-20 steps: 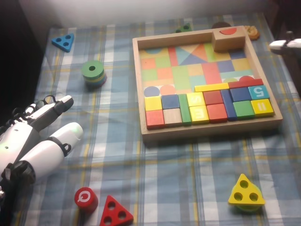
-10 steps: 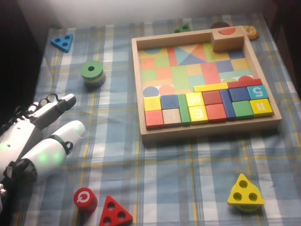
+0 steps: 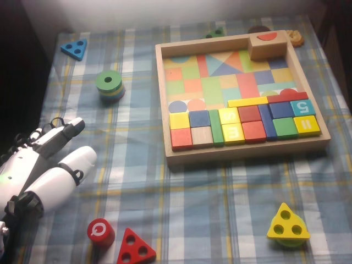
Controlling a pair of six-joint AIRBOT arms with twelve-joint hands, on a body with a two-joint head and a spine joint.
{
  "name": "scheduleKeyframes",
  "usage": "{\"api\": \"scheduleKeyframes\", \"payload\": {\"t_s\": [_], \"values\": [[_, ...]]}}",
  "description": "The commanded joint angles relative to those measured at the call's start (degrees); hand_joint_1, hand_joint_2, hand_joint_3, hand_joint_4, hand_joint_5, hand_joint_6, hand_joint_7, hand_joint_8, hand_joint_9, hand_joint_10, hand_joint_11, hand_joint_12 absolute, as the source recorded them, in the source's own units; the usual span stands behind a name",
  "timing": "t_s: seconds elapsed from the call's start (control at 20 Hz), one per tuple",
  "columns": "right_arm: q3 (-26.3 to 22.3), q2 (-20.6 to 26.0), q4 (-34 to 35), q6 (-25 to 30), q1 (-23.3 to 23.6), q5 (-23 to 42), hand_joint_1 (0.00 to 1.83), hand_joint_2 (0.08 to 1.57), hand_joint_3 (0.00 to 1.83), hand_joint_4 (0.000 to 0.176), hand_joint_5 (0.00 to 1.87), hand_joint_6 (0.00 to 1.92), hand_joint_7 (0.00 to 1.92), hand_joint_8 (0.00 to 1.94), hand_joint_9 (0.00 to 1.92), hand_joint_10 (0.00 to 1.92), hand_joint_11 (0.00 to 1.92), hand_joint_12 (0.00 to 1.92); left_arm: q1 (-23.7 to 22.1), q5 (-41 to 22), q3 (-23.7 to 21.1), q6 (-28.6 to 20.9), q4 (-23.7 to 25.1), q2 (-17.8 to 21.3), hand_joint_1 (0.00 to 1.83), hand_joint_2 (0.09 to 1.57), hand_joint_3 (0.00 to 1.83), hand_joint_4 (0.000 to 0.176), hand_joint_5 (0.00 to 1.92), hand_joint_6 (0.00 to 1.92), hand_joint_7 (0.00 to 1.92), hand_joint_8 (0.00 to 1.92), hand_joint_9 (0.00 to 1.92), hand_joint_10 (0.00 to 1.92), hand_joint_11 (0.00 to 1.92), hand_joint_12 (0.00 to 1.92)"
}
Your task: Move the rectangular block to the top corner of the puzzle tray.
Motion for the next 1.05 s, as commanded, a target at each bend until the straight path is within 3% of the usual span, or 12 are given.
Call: {"api": "scheduleKeyframes", "payload": {"t_s": [0.0, 0.05, 0.4, 0.45, 0.5, 0.55, 0.65, 0.7, 0.75, 0.9, 0.95, 1.0], "values": [[0.08, -0.13, -0.8, -0.23, 0.23, 8.78, 0.0, 1.03, 0.0, 0.0, 0.21, 0.0, 0.12, 0.0, 0.07, 0.01, 0.0, 0.18, -0.33, -7.77, 0.13, -0.37, 2.49, -0.22, 0.06, 1.37, 0.0, 0.026, 0.34, 0.01, 0.31, 0.0, 0.2, 0.01, 0.0, 0.0], [0.13, -0.73, -0.42, -0.23, 0.25, 9.35, 0.0, 1.07, 0.0, 0.0, 0.24, 0.0, 0.17, 0.01, 0.12, 0.01, 0.0, 0.38, -0.33, -7.89, 0.29, -0.37, 2.37, -0.35, 0.08, 1.38, 0.0, 0.032, 0.34, 0.0, 0.31, 0.0, 0.19, 0.0, 0.0, 0.0], [0.52, -3.55, 1.63, -0.23, 0.73, 10.69, 0.0, 1.03, 0.0, 0.0, 0.23, 0.0, 0.17, 0.01, 0.16, 0.01, 0.0, 0.76, -0.2, -8.39, 0.76, -0.37, 2.18, -0.65, 0.11, 1.38, 0.0, 0.035, 0.33, 0.0, 0.31, 0.01, 0.18, 0.01, 0.0, 0.0], [0.51, -3.72, 1.94, -0.23, 0.8, 10.69, 0.0, 1.03, 0.0, 0.0, 0.25, 0.0, 0.22, 0.01, 0.17, 0.0, 0.0, 0.52, -0.25, -8.31, 0.77, -0.37, 2.21, -0.62, 0.06, 1.36, 0.0, 0.054, 0.32, 0.0, 0.32, 0.0, 0.19, 0.01, 0.0, 0.0], [0.53, -3.87, 2.14, -0.23, 0.9, 10.69, 0.0, 1.02, 0.0, 0.0, 0.28, 0.0, 0.23, 0.0, 0.17, 0.0, 0.0, 0.52, -0.3, -8.3, 0.73, -0.37, 2.25, -0.58, 0.06, 1.37, 0.0, 0.042, 0.33, 0.0, 0.32, 0.01, 0.19, 0.01, 0.0, 0.0], [0.53, -3.88, 2.15, -0.23, 0.93, 10.69, 0.0, 1.02, 0.0, 0.0, 0.28, 0.0, 0.23, 0.0, 0.17, 0.0, 0.0, 0.52, -0.33, -8.3, 0.71, -0.37, 2.26, -0.57, 0.06, 1.37, 0.0, 0.042, 0.33, 0.0, 0.32, 0.01, 0.19, 0.01, 0.0, 0.0], [0.52, -4.06, 2.3, -0.23, 1.14, 10.7, 0.0, 1.04, 0.0, 0.0, 0.29, 0.0, 0.23, 0.0, 0.17, 0.01, 0.0, 0.58, -0.34, -8.38, 0.58, -0.37, 2.32, -0.51, 0.07, 1.36, 0.0, 0.051, 0.33, 0.0, 0.33, 0.01, 0.2, 0.01, 0.0, 0.0], [0.51, -4.26, 2.51, -0.23, 1.28, 10.7, 0.0, 1.02, 0.0, 0.018, 0.29, 0.0, 0.23, 0.0, 0.17, 0.0, 0.0, 0.56, -0.34, -8.48, 0.5, -0.37, 2.32, -0.5, 0.07, 1.37, 0.0, 0.062, 0.32, 0.0, 0.33, 0.01, 0.21, 0.02, 0.0, 0.0], [0.52, -4.49, 2.67, -0.23, 1.42, 10.7, 0.0, 1.02, 0.0, 0.018, 0.29, 0.0, 0.23, 0.0, 0.17, 0.0, 0.0, 0.56, -0.33, -8.59, 0.46, -0.37, 2.34, -0.48, 0.07, 1.37, 0.0, 0.062, 0.32, 0.0, 0.33, 0.01, 0.21, 0.02, 0.0, 0.0], [0.6, -4.99, 2.84, -0.23, 1.7, 10.7, 0.0, 1.0, 0.0, 0.032, 0.27, 0.0, 0.2, 0.01, 0.14, 0.0, 0.0, 0.37, -0.39, -8.82, 0.39, -0.37, 2.53, -0.41, 0.06, 1.37, 0.0, 0.05, 0.32, 0.0, 0.31, 0.0, 0.19, 0.01, 0.0, 0.0], [0.6, -5.07, 2.83, -0.23, 1.89, 10.71, 0.0, 1.02, 0.0, 0.026, 0.27, 0.0, 0.19, 0.0, 0.12, 0.01, 0.0, 0.28, -0.39, -8.84, 0.34, -0.37, 2.53, -0.41, 0.09, 1.37, 0.0, 0.032, 0.33, 0.01, 0.32, 0.0, 0.2, 0.01, 0.0, 0.0], [0.6, -5.12, 2.82, -0.23, 2.32, 10.71, 0.0, 1.02, 0.0, 0.024, 0.27, 0.0, 0.18, 0.0, 0.11, 0.01, 0.0, 0.15, -0.35, -8.89, 0.19, -0.36, 2.53, -0.39, 0.08, 1.37, 0.0, 0.035, 0.33, 0.0, 0.32, 0.0, 0.2, 0.01, 0.0, 0.0]]}}
